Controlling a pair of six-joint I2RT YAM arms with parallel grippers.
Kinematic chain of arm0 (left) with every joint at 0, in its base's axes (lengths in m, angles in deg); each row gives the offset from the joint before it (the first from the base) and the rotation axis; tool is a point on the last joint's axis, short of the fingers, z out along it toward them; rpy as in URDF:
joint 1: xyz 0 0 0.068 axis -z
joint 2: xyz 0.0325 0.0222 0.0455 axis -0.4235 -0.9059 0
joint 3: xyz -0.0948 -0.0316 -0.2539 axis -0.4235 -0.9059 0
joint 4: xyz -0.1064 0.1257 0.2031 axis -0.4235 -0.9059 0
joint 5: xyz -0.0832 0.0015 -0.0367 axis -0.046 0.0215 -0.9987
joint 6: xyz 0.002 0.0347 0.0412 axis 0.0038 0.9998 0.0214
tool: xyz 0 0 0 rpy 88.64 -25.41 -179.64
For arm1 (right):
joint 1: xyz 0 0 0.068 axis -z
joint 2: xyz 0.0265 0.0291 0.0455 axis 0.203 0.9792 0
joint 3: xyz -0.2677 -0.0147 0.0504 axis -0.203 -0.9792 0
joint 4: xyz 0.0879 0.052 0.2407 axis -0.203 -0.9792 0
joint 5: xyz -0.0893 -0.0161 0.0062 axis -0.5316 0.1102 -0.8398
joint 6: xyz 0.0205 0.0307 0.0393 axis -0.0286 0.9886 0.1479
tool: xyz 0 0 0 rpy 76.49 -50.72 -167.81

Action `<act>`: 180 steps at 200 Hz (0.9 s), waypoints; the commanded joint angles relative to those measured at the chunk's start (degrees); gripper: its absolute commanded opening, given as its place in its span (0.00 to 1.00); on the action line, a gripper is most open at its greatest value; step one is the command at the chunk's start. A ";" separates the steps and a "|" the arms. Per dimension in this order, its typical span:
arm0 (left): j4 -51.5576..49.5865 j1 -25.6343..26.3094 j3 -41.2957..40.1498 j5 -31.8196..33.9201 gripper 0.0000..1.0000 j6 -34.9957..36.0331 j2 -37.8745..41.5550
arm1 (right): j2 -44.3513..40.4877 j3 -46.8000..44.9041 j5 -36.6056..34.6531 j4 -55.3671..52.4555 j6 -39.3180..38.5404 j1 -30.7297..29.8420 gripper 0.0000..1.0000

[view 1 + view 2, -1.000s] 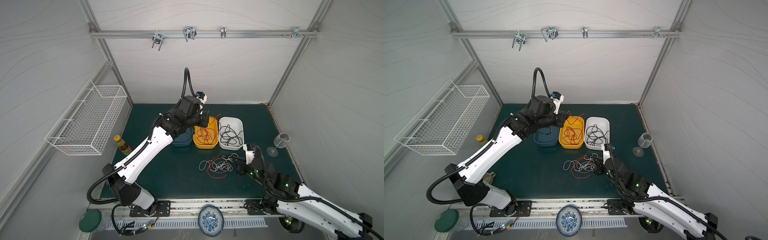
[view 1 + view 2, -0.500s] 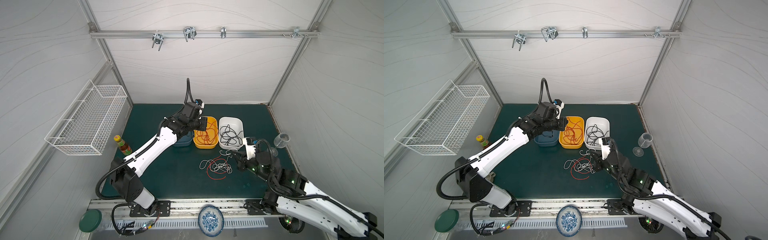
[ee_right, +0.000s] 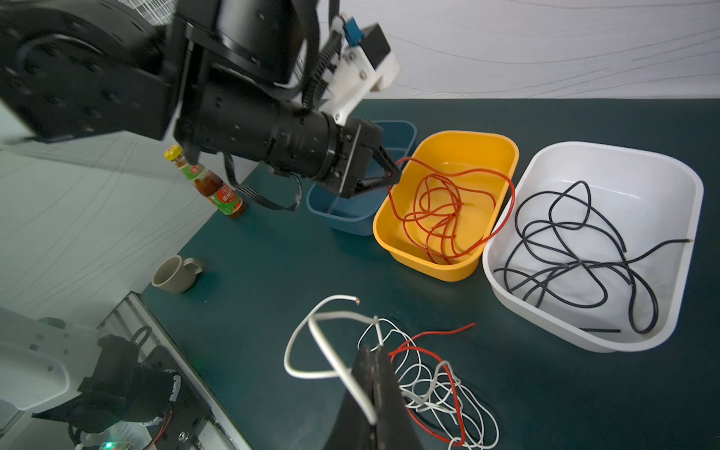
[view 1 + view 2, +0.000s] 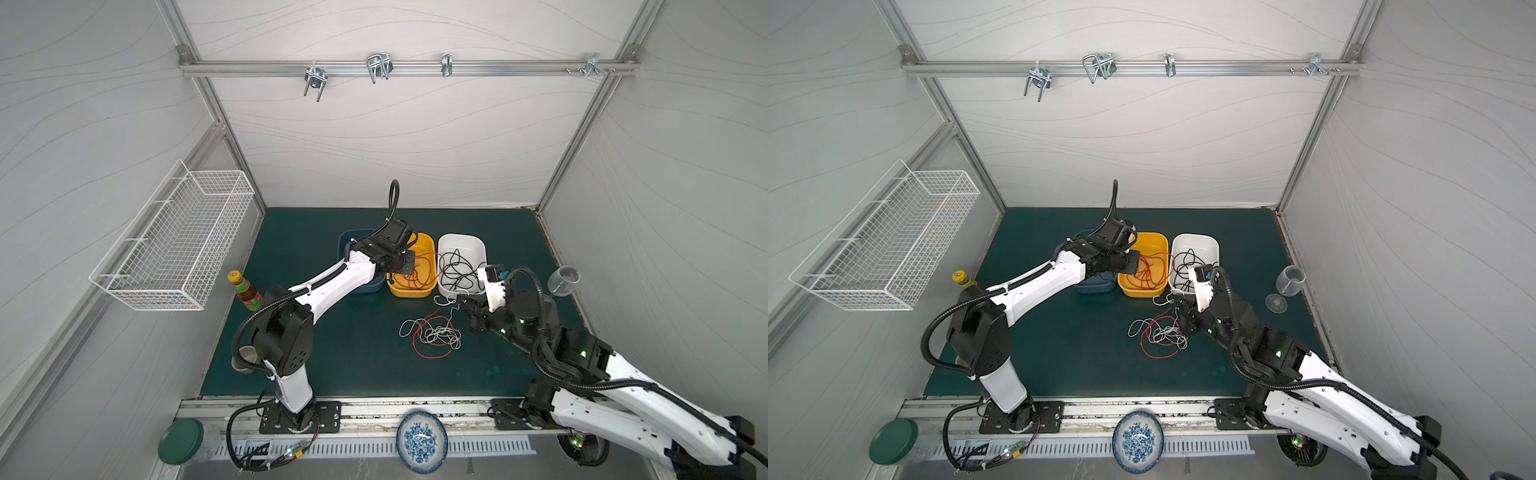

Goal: Untangle and sort cables by color
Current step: Place the cable into the container.

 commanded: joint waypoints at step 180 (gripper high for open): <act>-12.59 0.53 11.94 9.96 0.00 -9.41 -11.91 | 1.78 3.01 6.20 3.09 0.89 0.21 0.00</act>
